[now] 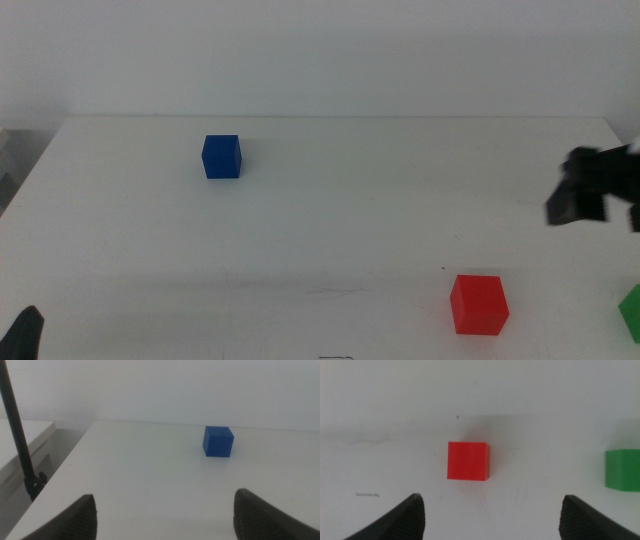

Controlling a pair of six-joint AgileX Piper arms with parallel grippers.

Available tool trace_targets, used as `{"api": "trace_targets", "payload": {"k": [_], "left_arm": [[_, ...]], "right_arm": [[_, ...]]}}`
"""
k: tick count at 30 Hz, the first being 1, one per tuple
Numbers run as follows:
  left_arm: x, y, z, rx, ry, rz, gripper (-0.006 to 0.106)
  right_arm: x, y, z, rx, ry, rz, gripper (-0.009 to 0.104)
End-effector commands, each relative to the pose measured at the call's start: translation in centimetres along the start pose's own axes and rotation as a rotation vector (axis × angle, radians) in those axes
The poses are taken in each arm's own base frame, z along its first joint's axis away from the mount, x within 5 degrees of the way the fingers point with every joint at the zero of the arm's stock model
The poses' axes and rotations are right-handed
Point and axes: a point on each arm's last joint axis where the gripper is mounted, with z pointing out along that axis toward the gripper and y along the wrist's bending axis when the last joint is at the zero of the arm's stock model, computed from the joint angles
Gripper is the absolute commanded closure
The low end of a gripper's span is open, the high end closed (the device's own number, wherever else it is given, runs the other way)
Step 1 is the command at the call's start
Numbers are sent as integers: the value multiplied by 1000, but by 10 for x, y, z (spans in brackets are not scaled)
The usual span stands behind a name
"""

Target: Stack red cubes first, then green, then blue cubes in a specific spot.

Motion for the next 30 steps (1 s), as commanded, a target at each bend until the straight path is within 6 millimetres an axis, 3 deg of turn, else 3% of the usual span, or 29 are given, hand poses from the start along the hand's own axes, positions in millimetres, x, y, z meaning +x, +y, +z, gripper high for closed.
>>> {"api": "trace_targets", "payload": {"k": [1,9,17,30], "left_arm": [[-9,-1,-2,9,-101,-26,7],[-9,-1,-2,9,-101,-26,7],[-9,-1,-2,9,-101,-26,7],[-9,-1,-2,9,-101,-26,7]], "right_arm": [[-10,11,3,-12,-34,-31,19],[-10,54,58,-16,95,-32,20],[-10,60,100,68,202,46,20],[-9,59,138,154,264,5,20]]}}
